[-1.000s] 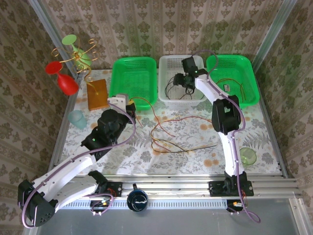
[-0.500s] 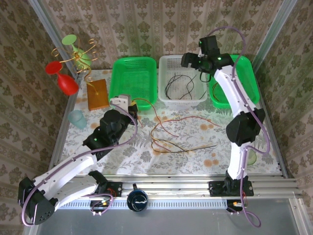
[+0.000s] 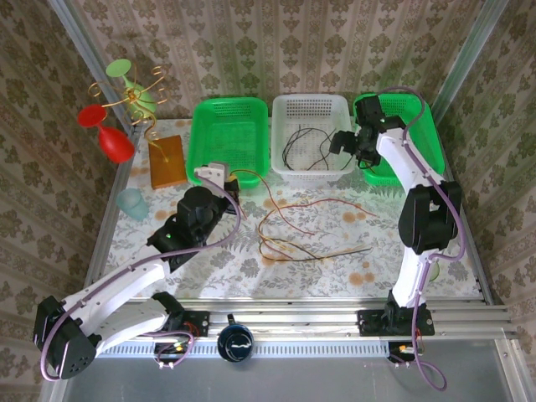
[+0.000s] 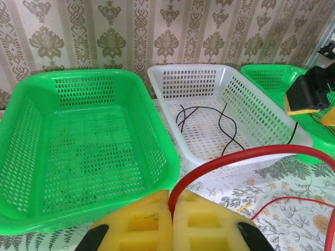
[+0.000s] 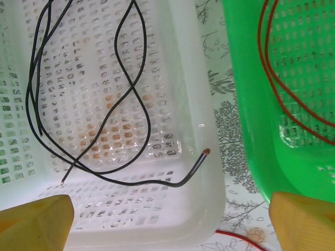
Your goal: Untangle the cables
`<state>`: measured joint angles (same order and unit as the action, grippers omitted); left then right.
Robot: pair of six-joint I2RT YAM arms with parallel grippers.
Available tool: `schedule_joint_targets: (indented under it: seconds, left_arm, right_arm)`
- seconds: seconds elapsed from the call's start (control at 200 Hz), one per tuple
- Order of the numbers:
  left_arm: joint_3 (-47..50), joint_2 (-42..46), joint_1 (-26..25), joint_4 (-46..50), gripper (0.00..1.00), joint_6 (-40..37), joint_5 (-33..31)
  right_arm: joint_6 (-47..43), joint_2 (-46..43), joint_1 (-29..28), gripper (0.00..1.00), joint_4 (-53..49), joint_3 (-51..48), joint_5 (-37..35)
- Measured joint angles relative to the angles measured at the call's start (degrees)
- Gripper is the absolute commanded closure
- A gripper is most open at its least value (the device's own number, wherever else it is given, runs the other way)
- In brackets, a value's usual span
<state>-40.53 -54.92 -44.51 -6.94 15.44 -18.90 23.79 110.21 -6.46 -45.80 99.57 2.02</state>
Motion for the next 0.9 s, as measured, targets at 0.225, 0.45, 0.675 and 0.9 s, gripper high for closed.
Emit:
schedule_joint_targets:
  seconds: [0.225,0.45,0.675,0.9]
  left_arm:
    - [0.0,0.0,-0.2,0.0,1.00,0.0,0.0]
    - [0.0,0.0,-0.5,0.0,1.00,0.0,0.0]
    - [0.0,0.0,-0.5,0.0,1.00,0.0,-0.5]
    - [0.0,0.0,-0.7,0.0,1.00,0.0,-0.5]
  right_arm:
    - [-1.0,0.0,0.0,0.22,2.6,-0.7,1.5]
    - [-1.1,1.2,0.0,0.16,3.6,-0.5,2.1]
    - [-1.1,2.6,0.0,0.18,3.6,-0.2,3.1]
    - [-1.1,2.6,0.0,0.24,4.1,0.0,4.9]
